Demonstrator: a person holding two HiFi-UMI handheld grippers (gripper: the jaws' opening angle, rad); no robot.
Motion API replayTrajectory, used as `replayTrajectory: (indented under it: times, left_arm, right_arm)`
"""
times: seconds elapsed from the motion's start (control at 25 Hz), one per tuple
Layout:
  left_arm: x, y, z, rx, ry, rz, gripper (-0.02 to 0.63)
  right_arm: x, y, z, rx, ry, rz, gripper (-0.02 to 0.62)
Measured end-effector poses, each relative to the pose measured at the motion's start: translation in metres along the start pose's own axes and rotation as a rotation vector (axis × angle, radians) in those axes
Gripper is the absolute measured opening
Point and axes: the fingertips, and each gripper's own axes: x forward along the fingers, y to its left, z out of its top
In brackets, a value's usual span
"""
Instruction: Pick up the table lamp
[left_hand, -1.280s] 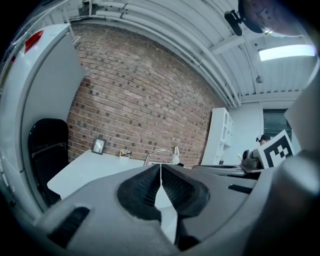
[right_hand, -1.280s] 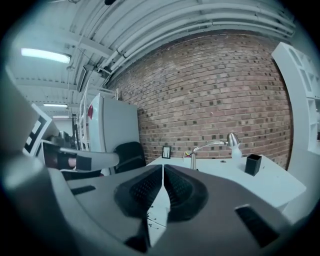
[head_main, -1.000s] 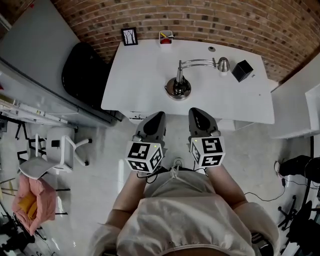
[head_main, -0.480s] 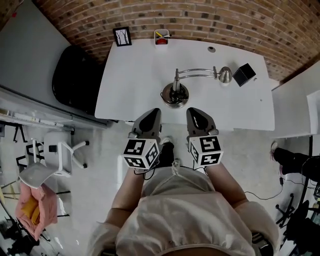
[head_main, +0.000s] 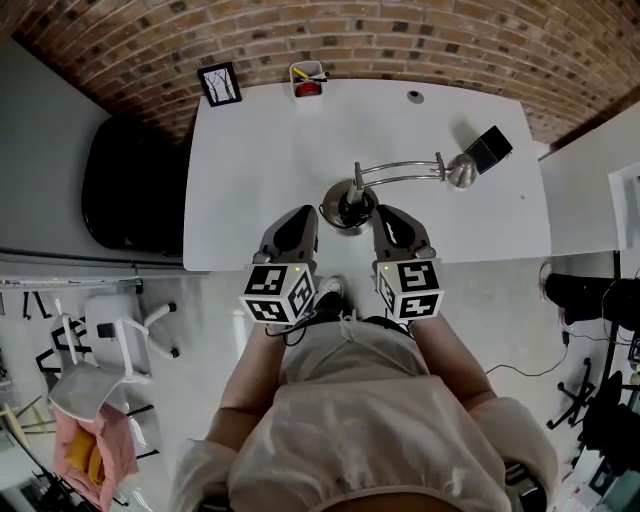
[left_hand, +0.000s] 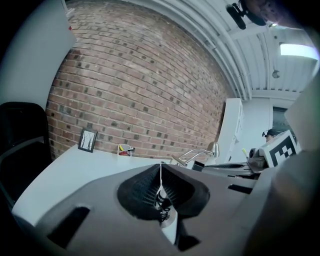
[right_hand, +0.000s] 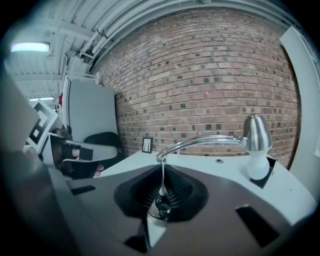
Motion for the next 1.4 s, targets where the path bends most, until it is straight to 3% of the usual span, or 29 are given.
replayTrajectory:
  times: [0.32, 0.4, 0.52, 0.72, 1.12, 1.4]
  left_arm:
    - [0.037, 0.032, -0.014, 0.009, 0.073, -0.056, 0.020]
    - [0.045, 0.038, -0.019, -0.003, 0.089, -0.066, 0.020]
    - [0.054, 0.044, -0.028, -0.026, 0.112, -0.076, 0.020]
    - [0.067, 0.052, -0.044, -0.056, 0.148, -0.082, 0.020]
    - [0.084, 0.071, -0.070, -0.085, 0.205, -0.076, 0.020]
    - [0.087, 0.086, -0.081, -0.101, 0.226, -0.049, 0.020]
  right_arm:
    - [0.041, -0.003, -0.013, 0.001, 0.022, -0.051, 0.042]
    - [0.053, 0.002, -0.014, 0.012, 0.023, -0.031, 0.200]
    - [0.067, 0.007, -0.016, 0.001, 0.036, -0.032, 0.227]
    - [0.086, 0.000, -0.009, -0.014, 0.000, -0.084, 0.241]
    - [0.123, 0.002, -0.006, -0.025, -0.010, -0.079, 0.241]
    - [0.130, 0.002, 0.002, -0.014, -0.055, -0.122, 0.232]
